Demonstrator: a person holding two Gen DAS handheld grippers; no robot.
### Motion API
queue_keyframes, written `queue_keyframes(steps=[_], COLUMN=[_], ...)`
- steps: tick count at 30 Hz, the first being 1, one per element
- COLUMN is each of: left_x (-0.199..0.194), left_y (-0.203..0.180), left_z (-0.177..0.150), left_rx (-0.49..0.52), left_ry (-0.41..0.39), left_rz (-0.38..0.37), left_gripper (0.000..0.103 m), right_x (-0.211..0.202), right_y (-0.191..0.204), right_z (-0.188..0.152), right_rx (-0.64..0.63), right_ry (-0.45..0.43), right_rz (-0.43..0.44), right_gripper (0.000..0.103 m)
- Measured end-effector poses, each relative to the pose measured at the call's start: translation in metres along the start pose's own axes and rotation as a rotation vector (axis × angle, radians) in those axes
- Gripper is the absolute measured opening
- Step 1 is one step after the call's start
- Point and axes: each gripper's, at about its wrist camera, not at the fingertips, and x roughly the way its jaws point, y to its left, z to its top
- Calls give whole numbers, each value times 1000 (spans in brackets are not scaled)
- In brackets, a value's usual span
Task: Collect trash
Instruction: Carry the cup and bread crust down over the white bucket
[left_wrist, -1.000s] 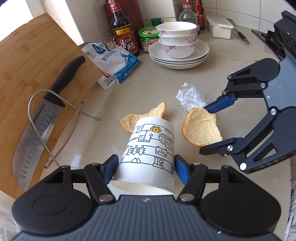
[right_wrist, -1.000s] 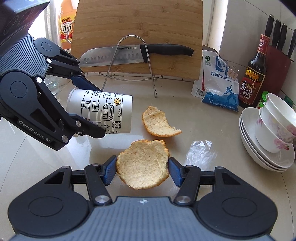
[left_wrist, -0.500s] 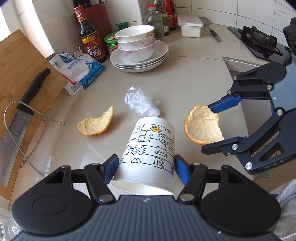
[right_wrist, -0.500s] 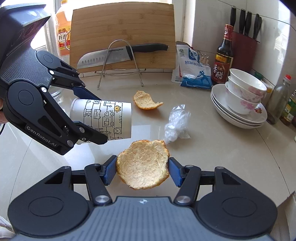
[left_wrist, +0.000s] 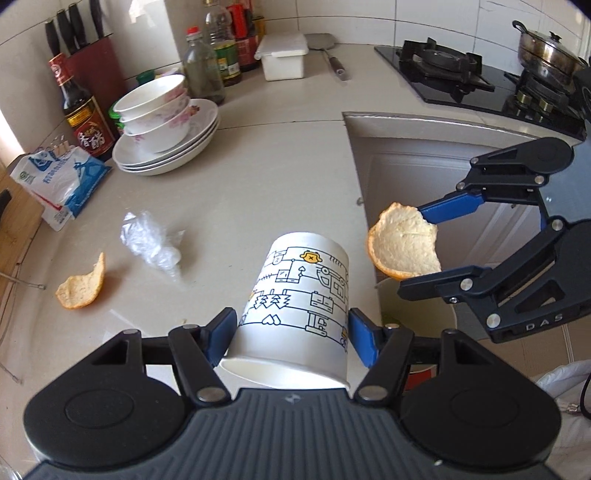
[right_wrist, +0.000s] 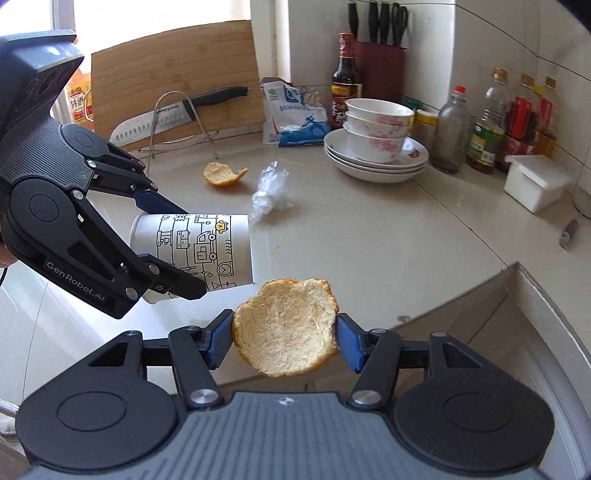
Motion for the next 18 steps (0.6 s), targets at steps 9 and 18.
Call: queue_keyframes(steps=[9,18], left_x=[16,33], left_y=[-50,-88], left_z=[18,34], left_rx=[64,99], left_ry=[-14,-41], left_rz=[-84,-112], left_gripper=[65,65], right_x=[-37,-30], right_y=[-32,-66], right_z=[-53,-111], right_rx=[143,276], right_ry=[17,81], right_rz=[-133,-225], right_gripper=[64,64])
